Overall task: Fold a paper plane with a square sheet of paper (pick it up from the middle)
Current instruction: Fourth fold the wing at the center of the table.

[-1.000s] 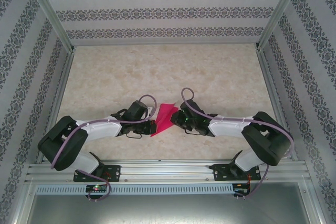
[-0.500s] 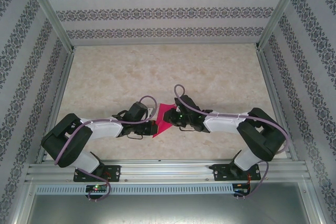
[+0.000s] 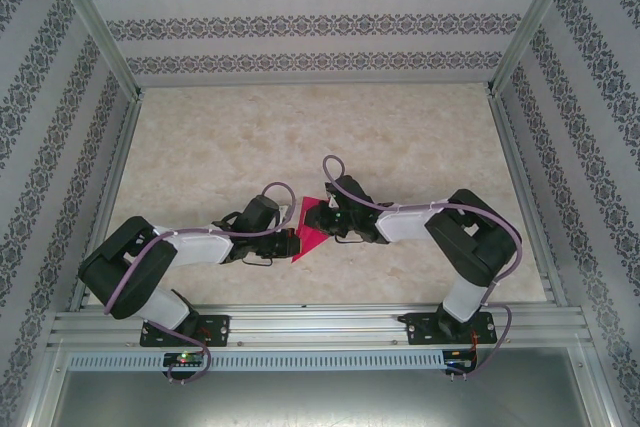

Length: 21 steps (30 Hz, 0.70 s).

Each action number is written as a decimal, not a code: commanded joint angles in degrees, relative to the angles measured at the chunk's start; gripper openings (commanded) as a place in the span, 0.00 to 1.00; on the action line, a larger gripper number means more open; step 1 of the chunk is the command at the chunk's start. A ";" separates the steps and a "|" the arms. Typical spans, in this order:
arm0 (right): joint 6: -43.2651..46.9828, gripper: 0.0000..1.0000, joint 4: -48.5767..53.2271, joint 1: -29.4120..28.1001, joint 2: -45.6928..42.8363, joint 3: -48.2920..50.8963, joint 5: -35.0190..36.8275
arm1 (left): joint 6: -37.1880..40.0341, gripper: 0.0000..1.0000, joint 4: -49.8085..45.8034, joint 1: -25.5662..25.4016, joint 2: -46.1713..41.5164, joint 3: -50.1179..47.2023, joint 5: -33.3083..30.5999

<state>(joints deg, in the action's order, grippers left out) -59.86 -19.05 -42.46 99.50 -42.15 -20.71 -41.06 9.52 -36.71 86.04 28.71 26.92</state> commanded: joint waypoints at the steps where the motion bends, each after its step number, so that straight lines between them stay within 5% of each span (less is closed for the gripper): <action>1: -0.03 0.18 -2.80 1.00 1.50 -1.22 -2.05 | -2.26 0.00 0.29 1.11 1.89 -1.81 -0.49; 21: 0.09 0.21 -5.01 2.19 5.85 -3.19 -6.67 | -6.26 0.03 3.84 3.93 3.70 -4.98 1.66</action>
<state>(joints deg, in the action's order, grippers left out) -60.16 -23.70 -40.97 104.05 -43.79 -25.67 -47.42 18.24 -34.00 88.14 25.67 31.75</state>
